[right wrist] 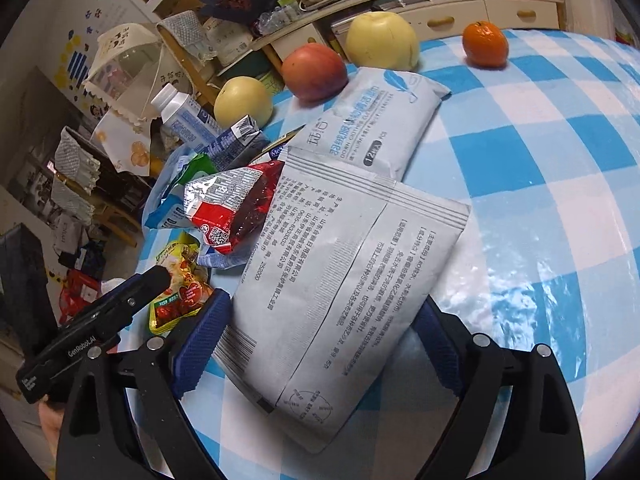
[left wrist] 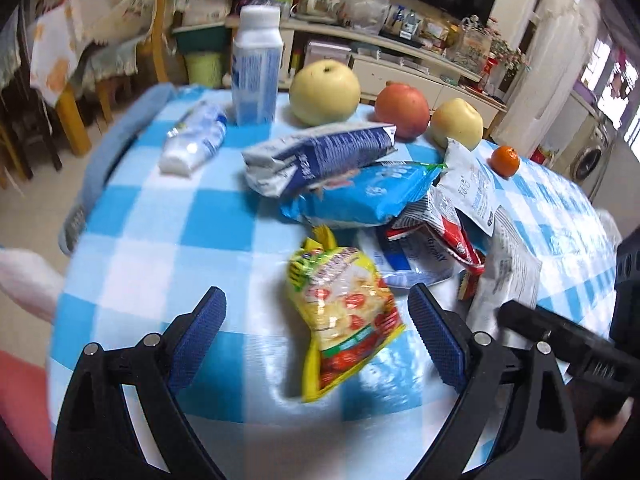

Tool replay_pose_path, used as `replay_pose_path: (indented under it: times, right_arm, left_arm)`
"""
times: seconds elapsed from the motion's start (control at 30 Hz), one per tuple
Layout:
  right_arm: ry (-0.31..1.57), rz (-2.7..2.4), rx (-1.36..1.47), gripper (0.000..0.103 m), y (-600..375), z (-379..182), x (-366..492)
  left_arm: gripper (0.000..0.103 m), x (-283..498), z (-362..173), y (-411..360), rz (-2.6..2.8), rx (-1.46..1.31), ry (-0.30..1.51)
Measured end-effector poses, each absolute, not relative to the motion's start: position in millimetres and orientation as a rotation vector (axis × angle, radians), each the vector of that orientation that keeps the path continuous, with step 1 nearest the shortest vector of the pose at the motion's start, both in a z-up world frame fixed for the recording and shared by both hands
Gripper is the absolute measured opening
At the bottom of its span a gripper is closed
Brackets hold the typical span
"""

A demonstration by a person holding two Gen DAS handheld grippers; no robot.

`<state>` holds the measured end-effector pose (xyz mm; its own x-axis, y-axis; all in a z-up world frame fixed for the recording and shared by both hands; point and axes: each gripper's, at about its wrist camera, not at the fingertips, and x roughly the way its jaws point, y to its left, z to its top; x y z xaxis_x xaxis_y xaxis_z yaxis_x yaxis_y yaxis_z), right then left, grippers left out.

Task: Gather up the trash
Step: 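Grasp the yellow chip bag with left gripper while right gripper grasps grey sachet, then carry both bags to the pink bin and open both grippers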

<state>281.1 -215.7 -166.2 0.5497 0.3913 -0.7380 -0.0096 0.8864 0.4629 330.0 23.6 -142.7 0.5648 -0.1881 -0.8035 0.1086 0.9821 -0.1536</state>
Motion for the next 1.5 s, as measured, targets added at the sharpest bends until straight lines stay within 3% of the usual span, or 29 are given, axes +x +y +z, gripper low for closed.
replay_pose_path:
  times: [0.17,0.27,0.33,0.43,0.5,0.73,0.9,1.1,1.5]
  right_arm:
    - [0.948,0.227,0.343,0.09,-205,-167,284]
    - [0.936,0.22,0.304,0.09,-199,-168,284]
    - [0.929,0.222,0.281,0.09,-198,-169,285]
    - [0.92,0.222,0.252,0.082,-196,-170,284]
    - [0.918,0.245,0.256,0.072,-196,-170,283]
    - [0.919,0.27,0.26,0.058,-196,-169,285]
    - [0.911,0.295,0.299,0.042,-200,-166,284]
    - [0.89,0.321,0.314,0.033,-201,-162,277]
    - [0.827,0.315,0.274,0.027,-196,-150,261]
  left_arm:
    - [0.092,337,-158,7,-0.107,-0.025,0.995]
    - [0.079,338,-161,8,-0.103,-0.054,0.99]
    - [0.064,340,-163,9,-0.118,-0.081,0.99]
    - [0.058,341,-163,15,-0.125,-0.117,0.99]
    - [0.055,340,-164,16,-0.131,-0.131,0.987]
    - [0.052,335,-162,30,-0.135,-0.16,0.986]
    - [0.051,330,-155,44,-0.139,-0.192,0.962]
    - [0.051,318,-145,58,-0.146,-0.209,0.932]
    - [0.05,290,-120,90,-0.125,-0.195,0.844]
